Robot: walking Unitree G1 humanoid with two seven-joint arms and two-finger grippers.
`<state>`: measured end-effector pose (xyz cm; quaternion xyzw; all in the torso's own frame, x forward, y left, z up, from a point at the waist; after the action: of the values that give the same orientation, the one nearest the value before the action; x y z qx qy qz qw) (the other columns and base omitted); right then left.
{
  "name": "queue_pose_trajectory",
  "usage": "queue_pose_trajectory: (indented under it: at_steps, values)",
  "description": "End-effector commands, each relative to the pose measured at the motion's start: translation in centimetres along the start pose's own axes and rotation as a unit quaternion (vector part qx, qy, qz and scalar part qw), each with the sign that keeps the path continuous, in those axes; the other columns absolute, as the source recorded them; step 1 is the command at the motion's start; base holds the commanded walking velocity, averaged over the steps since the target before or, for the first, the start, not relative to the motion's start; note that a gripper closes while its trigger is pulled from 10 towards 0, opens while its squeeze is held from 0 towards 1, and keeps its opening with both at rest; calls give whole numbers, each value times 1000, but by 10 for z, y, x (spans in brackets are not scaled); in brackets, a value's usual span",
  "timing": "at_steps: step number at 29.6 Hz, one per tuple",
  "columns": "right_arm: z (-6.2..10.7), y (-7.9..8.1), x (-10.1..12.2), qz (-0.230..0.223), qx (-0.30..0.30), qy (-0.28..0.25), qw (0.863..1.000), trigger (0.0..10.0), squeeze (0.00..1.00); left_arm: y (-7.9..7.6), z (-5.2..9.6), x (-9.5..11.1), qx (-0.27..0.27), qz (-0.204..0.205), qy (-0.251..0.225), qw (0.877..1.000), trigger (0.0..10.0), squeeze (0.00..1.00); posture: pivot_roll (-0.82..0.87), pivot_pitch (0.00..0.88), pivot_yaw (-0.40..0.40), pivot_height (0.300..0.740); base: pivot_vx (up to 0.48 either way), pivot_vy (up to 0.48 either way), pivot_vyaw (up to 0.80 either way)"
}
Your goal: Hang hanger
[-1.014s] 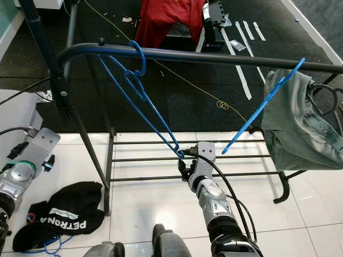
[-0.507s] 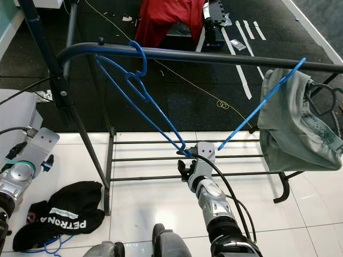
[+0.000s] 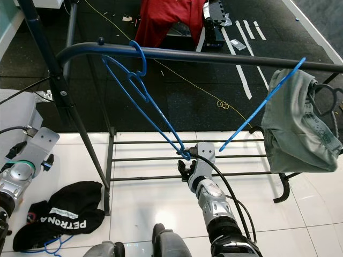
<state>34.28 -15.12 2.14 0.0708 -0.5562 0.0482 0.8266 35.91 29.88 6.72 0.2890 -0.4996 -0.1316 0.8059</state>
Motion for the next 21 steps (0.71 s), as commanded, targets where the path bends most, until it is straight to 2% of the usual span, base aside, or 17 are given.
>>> queue_pose_trajectory:
  at_steps: [1, 21]
  values:
    - [4, -3, -10, -3, -6, 16, 1000, 10000, 0, -1, 2, -11, -1, -8, 20, 1000, 10000, 0, -18, 173, -29, 740, 0, 0, 0]
    - [2, 3, -13, -2, 6, 21, 1000, 10000, 0, 0, 2, -12, -1, -7, 21, 1000, 10000, 0, 12, 160, -34, 740, 0, 0, 0]
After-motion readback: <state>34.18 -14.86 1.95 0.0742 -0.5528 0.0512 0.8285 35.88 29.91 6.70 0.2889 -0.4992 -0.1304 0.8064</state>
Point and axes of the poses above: a point about 5 cm out from each wrist's last joint towards the gripper, its own z axis pointing back from the gripper into the wrist, its own x axis along the axis of the wrist's last joint, y = z × x, the point moved 3 cm from there along -z, pointing out of the wrist towards the gripper, and after that the axes turned 8 degrees about z, right-handed, at the moved point
